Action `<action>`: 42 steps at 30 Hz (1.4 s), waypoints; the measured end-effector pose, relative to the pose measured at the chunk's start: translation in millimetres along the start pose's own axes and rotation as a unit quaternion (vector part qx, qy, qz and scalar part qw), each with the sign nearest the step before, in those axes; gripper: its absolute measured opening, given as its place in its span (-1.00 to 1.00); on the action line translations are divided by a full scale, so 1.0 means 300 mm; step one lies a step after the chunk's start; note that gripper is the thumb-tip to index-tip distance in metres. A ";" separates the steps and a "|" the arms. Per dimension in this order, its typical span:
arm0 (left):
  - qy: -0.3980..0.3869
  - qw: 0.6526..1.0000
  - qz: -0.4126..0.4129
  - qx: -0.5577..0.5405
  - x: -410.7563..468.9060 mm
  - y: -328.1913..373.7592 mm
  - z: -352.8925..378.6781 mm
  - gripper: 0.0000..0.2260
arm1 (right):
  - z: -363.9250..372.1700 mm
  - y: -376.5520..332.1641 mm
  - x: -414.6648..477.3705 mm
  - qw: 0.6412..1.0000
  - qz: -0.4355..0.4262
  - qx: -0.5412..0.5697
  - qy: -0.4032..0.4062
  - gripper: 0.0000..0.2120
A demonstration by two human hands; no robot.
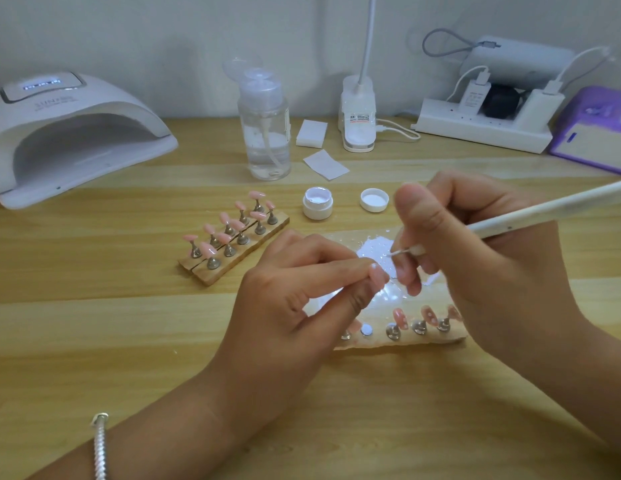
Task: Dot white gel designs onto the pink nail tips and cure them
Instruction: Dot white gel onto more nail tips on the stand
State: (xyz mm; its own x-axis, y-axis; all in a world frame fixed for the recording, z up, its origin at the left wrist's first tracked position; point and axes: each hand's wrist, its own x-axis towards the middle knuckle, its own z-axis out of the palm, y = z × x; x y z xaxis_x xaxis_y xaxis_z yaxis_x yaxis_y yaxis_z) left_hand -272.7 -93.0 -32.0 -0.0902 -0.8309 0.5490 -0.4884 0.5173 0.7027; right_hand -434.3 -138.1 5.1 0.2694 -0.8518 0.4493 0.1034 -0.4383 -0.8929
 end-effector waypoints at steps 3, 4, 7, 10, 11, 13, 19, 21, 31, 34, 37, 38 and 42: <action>0.004 0.999 -0.017 -0.027 -0.002 0.000 0.006 -0.87 | -0.013 -0.013 0.024 0.999 -0.013 0.035 0.030 -0.70; 0.005 0.999 -0.020 -0.032 -0.001 0.001 0.006 -0.87 | -0.018 -0.015 0.033 0.999 -0.017 0.033 0.040 -0.72; 0.006 1.000 -0.020 -0.021 0.000 0.001 0.006 -0.87 | -0.048 -0.004 0.062 0.998 0.005 -0.002 0.062 -0.67; 0.011 0.999 -0.035 -0.025 -0.001 0.002 0.006 -0.87 | -0.092 0.030 0.089 0.992 0.049 -0.108 0.042 -0.57; 0.014 0.999 -0.038 -0.020 -0.001 0.003 0.006 -0.88 | -0.106 0.049 0.094 0.986 0.068 -0.147 0.028 -0.57; 0.020 0.999 -0.042 0.005 0.004 0.004 0.004 -0.89 | -0.124 0.085 0.094 0.976 0.106 -0.192 -0.003 -0.57; 0.028 0.998 -0.052 0.030 0.009 0.002 0.003 -0.89 | -0.144 0.140 0.080 0.962 0.120 -0.241 -0.035 -0.54; 0.027 0.998 -0.053 0.029 0.009 0.002 0.003 -0.88 | -0.146 0.150 0.081 0.956 0.104 -0.271 -0.043 -0.58; 0.022 0.998 -0.060 0.020 0.005 0.001 0.003 -0.89 | -0.146 0.153 0.077 0.950 0.088 -0.295 -0.051 -0.62; 0.019 0.998 -0.059 0.025 0.005 -0.001 0.003 -0.90 | -0.142 0.148 0.074 0.954 0.069 -0.291 -0.030 -0.61; 0.021 0.998 -0.059 0.020 0.006 -0.001 0.004 -0.91 | -0.126 0.106 0.081 0.974 0.019 -0.225 0.007 -0.64; 0.021 0.998 -0.059 0.012 0.006 -0.001 0.004 -0.92 | -0.118 0.087 0.082 0.980 0.003 -0.199 0.012 -0.65; 0.006 0.998 -0.061 0.008 0.003 -0.002 0.002 -0.90 | -0.069 0.015 0.064 0.989 -0.016 -0.149 0.011 -0.72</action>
State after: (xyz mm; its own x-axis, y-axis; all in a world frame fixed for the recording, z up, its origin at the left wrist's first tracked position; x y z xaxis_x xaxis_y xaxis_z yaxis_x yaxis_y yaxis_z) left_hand -273.0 -94.2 -32.1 -0.0190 -0.8849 0.4654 -0.5082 0.4094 0.7577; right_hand -448.6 -162.4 10.3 0.2500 -0.8404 0.4809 -0.1759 -0.5278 -0.8309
